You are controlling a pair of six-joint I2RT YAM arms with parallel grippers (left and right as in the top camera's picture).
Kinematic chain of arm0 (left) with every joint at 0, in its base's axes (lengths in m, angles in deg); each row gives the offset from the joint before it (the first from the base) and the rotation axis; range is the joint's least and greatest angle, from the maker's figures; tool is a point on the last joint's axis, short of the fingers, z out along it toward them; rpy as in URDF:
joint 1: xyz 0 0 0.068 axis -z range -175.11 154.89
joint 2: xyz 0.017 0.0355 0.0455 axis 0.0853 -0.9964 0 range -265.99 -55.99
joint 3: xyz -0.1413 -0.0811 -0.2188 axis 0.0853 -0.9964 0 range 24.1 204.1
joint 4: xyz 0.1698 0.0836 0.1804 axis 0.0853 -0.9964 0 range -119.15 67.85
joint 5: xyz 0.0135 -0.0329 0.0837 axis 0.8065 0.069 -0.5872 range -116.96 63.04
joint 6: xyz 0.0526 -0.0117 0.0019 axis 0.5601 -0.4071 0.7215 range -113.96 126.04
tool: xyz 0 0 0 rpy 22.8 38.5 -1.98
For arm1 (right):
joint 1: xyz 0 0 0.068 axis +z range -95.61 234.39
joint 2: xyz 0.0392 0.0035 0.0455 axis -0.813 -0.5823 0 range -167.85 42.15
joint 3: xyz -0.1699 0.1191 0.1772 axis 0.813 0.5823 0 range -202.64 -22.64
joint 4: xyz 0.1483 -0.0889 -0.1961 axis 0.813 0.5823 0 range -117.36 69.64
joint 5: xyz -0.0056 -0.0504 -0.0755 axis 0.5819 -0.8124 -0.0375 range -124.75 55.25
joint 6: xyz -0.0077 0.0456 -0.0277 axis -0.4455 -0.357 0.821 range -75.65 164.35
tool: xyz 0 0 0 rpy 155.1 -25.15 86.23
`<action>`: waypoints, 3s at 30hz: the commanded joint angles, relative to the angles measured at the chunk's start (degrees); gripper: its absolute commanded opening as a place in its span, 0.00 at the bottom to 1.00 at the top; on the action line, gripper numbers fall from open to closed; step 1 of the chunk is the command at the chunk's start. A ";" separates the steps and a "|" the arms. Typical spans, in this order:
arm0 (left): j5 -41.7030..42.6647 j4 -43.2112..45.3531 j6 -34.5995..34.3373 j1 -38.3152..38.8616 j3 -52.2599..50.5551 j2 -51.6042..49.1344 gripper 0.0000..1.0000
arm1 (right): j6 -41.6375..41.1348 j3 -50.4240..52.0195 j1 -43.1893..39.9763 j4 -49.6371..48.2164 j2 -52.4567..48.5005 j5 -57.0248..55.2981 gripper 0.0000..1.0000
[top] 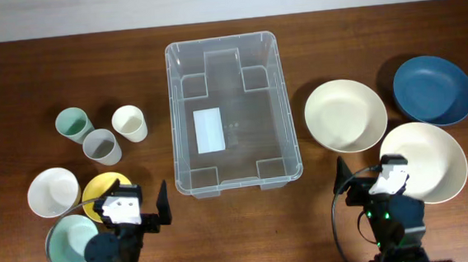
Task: Pack container
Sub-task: 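Move the right gripper over the cream bowl's rim, then grasp the cream bowl rim with the right gripper and lift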
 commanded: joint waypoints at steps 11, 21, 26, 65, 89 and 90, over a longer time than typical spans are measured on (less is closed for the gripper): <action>-2.01 -17.44 -0.85 -0.09 38.82 -33.57 1.00 | -0.11 -51.98 -1.66 29.77 -46.93 2.69 0.99; -1.97 -41.40 -0.85 -0.09 63.98 -53.88 1.00 | -0.13 -79.71 -11.15 59.21 -69.46 9.33 0.99; -1.97 -41.35 -0.85 -0.09 63.98 -54.18 1.00 | 2.47 -79.52 -13.27 55.98 -70.40 7.23 0.99; -1.99 -40.52 -0.85 -0.09 63.98 -54.18 1.00 | 2.64 -79.21 -17.05 38.73 -100.94 12.57 0.97; -1.99 -40.76 -0.85 -0.09 63.98 -54.18 1.00 | 2.67 -73.94 -17.05 36.28 -100.94 9.27 0.57; -1.99 -40.76 -0.85 -0.09 63.98 -54.18 1.00 | 2.67 -73.72 -17.05 36.28 -100.94 9.27 0.56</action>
